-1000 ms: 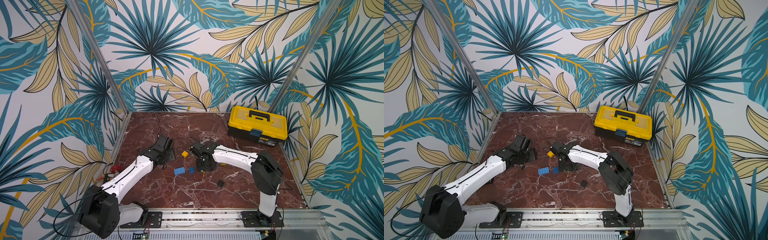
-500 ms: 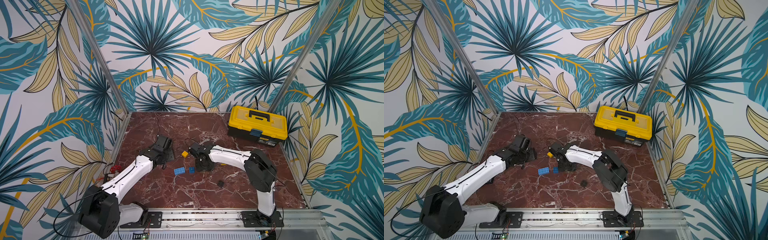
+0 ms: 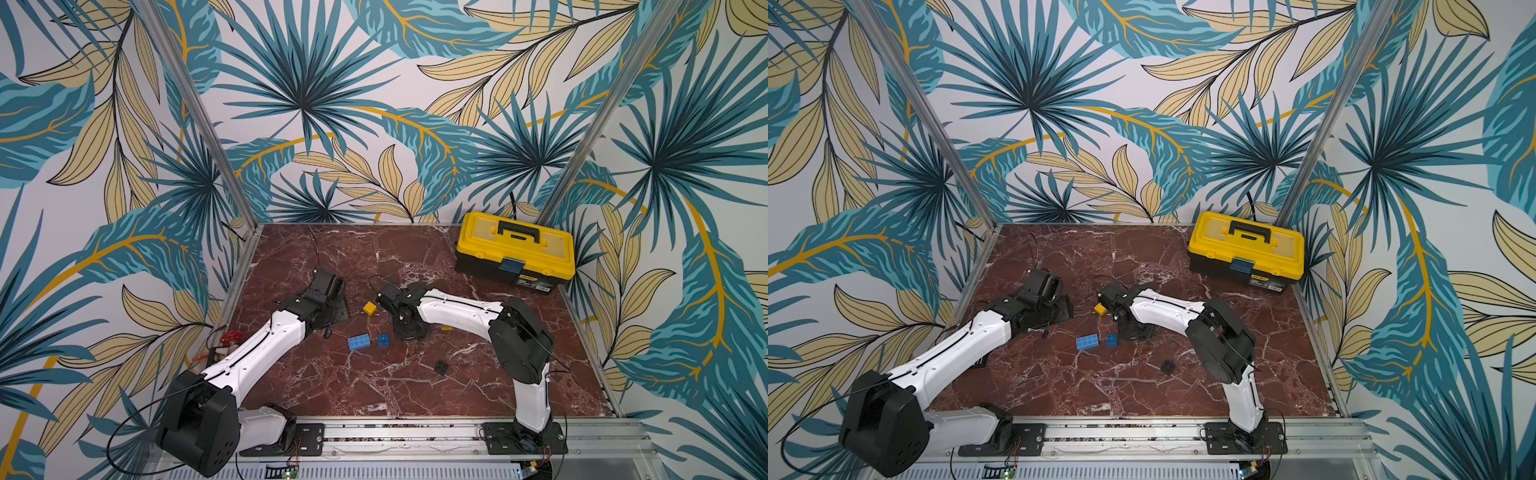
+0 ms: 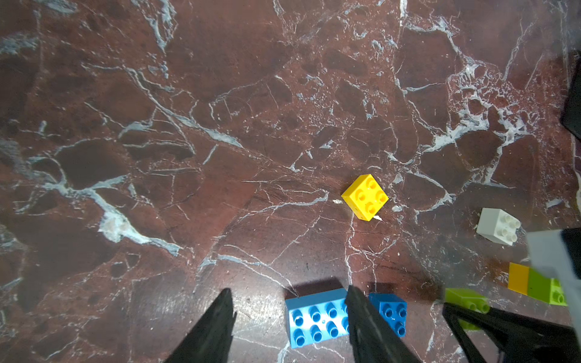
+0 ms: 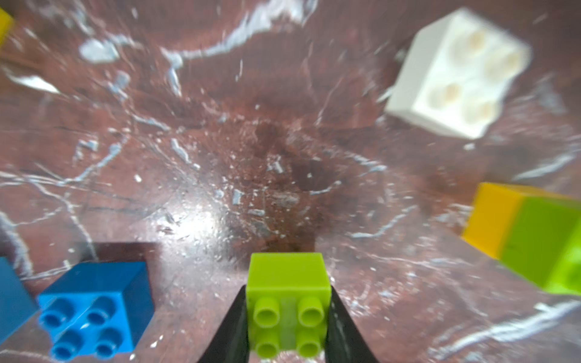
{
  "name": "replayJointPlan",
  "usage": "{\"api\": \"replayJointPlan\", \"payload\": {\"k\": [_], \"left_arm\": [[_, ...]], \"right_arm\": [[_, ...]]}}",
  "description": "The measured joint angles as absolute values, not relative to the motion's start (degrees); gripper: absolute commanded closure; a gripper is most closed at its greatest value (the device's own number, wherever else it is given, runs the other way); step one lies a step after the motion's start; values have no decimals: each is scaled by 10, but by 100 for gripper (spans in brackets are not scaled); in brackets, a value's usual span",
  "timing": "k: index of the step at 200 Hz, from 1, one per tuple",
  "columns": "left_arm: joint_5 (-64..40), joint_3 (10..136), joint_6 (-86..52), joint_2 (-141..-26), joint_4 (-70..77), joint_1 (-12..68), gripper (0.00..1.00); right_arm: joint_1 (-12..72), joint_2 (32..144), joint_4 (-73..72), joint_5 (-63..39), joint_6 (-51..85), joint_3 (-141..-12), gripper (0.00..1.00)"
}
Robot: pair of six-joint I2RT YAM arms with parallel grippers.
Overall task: Assemble the number 4 with lego
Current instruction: Pick up the lego brick from the center of the board, then assemble the lego brick with the lego brick.
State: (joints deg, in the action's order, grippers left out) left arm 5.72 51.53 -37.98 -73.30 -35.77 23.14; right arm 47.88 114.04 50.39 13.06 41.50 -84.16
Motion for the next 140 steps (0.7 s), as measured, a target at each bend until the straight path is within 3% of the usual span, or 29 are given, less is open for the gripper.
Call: {"api": "replayJointPlan", "payload": {"k": [73, 140], "left_arm": [[44, 515, -380, -740, -354, 231, 41], [32, 514, -379, -747, -351, 231, 41]], "right_arm": [[369, 1124, 557, 166, 414, -934, 73], [345, 1177, 549, 132, 429, -940, 73]]}}
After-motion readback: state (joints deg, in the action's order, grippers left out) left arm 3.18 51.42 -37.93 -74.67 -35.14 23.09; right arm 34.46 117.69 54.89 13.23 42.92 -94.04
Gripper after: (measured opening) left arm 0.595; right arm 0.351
